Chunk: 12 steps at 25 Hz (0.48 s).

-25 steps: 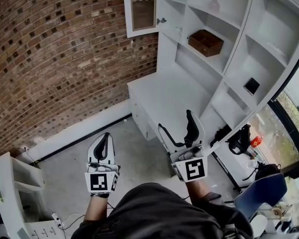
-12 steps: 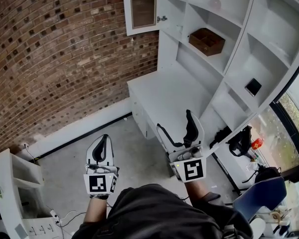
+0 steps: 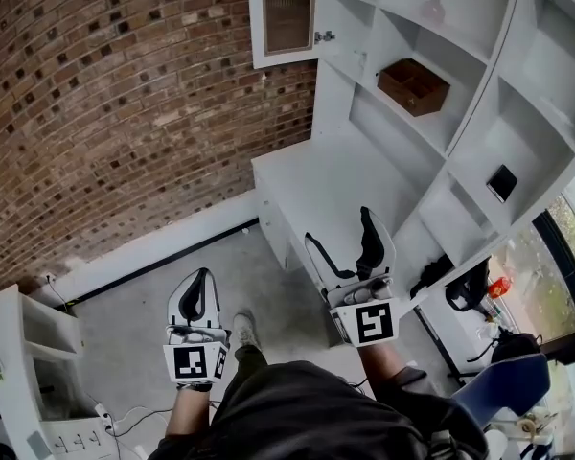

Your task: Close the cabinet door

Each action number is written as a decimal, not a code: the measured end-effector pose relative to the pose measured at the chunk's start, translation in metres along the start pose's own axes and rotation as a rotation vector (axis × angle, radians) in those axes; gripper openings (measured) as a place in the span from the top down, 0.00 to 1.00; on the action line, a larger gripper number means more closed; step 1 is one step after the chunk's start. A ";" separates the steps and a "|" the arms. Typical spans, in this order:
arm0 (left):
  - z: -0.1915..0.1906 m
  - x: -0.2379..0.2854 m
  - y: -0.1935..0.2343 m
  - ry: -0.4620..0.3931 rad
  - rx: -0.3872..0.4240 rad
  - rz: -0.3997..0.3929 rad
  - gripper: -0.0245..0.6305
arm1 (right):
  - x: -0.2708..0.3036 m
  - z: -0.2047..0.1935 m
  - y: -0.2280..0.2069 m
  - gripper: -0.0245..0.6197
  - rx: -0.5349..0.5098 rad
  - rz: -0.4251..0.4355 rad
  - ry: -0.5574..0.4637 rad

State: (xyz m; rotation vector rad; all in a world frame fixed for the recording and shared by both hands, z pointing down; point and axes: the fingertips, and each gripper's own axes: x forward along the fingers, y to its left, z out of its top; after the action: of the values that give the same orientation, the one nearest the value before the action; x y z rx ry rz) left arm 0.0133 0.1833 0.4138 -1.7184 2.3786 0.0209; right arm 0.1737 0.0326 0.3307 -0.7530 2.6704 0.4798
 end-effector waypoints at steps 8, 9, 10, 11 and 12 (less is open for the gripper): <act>-0.036 0.075 0.051 0.000 -0.051 -0.040 0.96 | 0.074 -0.039 0.002 0.35 -0.034 -0.029 0.028; -0.039 0.088 0.058 -0.004 -0.055 -0.048 0.96 | 0.086 -0.044 0.001 0.35 -0.042 -0.034 0.032; -0.042 0.102 0.064 -0.008 -0.058 -0.057 0.96 | 0.098 -0.049 -0.002 0.35 -0.050 -0.040 0.036; -0.044 0.115 0.070 -0.010 -0.061 -0.067 0.96 | 0.111 -0.055 -0.004 0.35 -0.057 -0.046 0.039; -0.047 0.128 0.077 -0.012 -0.063 -0.075 0.96 | 0.124 -0.059 -0.006 0.35 -0.062 -0.053 0.040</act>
State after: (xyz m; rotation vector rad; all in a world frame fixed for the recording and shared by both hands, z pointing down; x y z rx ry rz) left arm -0.1052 0.0818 0.4289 -1.8298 2.3269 0.0950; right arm 0.0636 -0.0502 0.3336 -0.8576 2.6760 0.5411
